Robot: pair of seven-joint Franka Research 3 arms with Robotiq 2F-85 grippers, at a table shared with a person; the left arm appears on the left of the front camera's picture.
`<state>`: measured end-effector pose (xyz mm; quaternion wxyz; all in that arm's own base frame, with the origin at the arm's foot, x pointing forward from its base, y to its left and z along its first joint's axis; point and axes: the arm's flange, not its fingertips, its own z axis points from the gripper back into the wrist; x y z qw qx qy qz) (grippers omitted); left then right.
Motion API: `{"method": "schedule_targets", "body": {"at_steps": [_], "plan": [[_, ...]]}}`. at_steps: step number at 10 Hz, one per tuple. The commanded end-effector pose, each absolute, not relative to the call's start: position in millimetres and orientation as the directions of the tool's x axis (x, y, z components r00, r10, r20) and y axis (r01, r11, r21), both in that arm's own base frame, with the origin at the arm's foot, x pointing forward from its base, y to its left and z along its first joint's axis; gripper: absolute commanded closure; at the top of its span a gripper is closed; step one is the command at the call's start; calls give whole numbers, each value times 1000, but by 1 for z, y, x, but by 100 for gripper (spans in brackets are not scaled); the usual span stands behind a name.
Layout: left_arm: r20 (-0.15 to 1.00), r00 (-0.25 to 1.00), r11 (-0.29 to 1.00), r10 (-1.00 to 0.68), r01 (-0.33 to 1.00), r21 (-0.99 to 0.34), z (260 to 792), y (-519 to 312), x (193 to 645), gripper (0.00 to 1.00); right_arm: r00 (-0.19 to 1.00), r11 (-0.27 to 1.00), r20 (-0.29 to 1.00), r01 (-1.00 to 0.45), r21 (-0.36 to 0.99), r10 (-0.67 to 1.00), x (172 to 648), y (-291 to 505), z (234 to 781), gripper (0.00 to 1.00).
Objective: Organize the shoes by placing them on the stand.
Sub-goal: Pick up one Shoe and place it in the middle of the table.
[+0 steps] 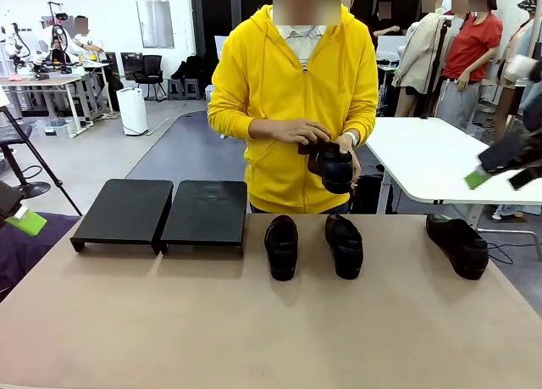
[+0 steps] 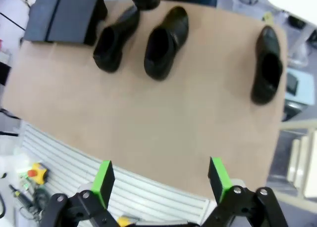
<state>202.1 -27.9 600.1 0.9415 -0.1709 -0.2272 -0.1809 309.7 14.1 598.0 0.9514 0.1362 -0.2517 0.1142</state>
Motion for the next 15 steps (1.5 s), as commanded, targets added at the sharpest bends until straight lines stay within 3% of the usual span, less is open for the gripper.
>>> {"method": "schedule_targets", "body": {"at_steps": [1, 3, 5, 8, 11, 15], "plan": [[498, 827, 872, -260, 423, -247, 601, -28, 204, 0, 840, 904, 507, -353, 242, 192, 346, 19, 575, 0], [498, 827, 872, -260, 423, -247, 601, -28, 204, 0, 822, 882, 534, -387, 267, 199, 334, 12, 588, 0], [498, 827, 872, -260, 423, -247, 601, -28, 204, 0, 836, 865, 518, -386, 320, 181, 282, -15, 618, 0], [498, 827, 872, -260, 423, -247, 601, -28, 204, 0, 889, 897, 445, -279, 341, 108, 222, -42, 626, 0], [498, 827, 872, -260, 423, -247, 601, -28, 204, 0, 896, 873, 423, -311, 375, 138, 230, -36, 614, 0], [498, 827, 872, -260, 423, -247, 601, -28, 204, 0, 875, 848, 434, -387, 362, 214, 282, 0, 603, 0]]}}
